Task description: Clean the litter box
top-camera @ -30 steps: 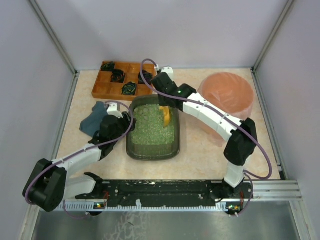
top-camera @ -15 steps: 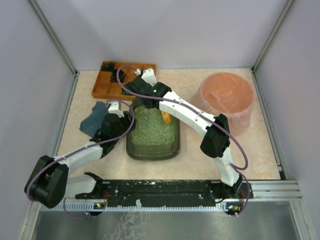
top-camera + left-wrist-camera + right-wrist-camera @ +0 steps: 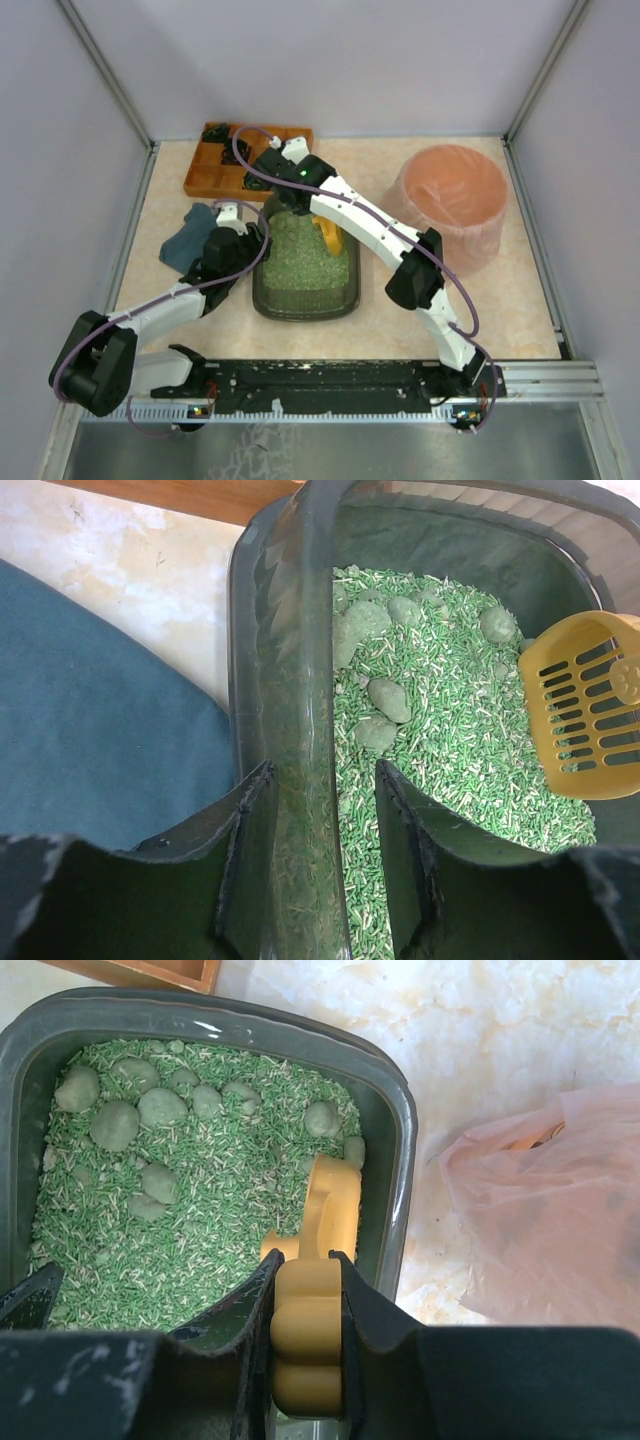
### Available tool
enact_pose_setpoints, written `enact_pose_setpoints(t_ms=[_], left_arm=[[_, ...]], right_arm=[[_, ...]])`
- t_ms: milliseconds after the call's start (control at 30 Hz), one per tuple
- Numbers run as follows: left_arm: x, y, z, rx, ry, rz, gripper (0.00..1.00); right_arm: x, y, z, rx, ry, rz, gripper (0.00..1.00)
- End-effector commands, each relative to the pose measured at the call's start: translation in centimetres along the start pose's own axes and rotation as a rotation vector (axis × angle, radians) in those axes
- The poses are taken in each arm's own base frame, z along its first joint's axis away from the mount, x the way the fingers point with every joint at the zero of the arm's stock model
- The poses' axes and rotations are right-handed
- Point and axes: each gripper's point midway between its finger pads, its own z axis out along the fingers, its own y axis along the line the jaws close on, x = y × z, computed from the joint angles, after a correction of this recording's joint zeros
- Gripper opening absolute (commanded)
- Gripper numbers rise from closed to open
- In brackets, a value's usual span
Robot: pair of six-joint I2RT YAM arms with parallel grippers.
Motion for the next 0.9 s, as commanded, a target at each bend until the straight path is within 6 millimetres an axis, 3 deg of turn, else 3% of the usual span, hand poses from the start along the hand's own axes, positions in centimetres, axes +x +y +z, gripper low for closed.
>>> enact_pose_setpoints(t_ms=[0, 233, 400, 567, 867], left_arm=[[-1.1, -0.8, 0.1, 0.017, -0.026, -0.002, 0.49], [-1.0, -0.8, 0.2, 0.020, -0.023, -0.004, 0.48], [-0.9, -1.0, 0.3, 0.025, -0.016, -0.005, 0.47], [-0.8, -1.0, 0.3, 0.026, -0.013, -0.005, 0.46], [-0.4, -0.8, 0.8, 0.008, 0.014, -0.006, 0.45]], right_arm=[[0.3, -0.3, -1.5, -0.036, 0.031, 0.035, 0.00], [2.0, -0.9, 0.1, 0.005, 0.061, 0.062, 0.00], [2.5, -0.3, 0.6, -0.109, 0.008, 0.185, 0.00], [2.0, -0.7, -1.2, -0.290, -0.080, 0.375, 0.00], [4.6, -2.2, -1.7, -0.430, -0.067, 0.554, 0.00]])
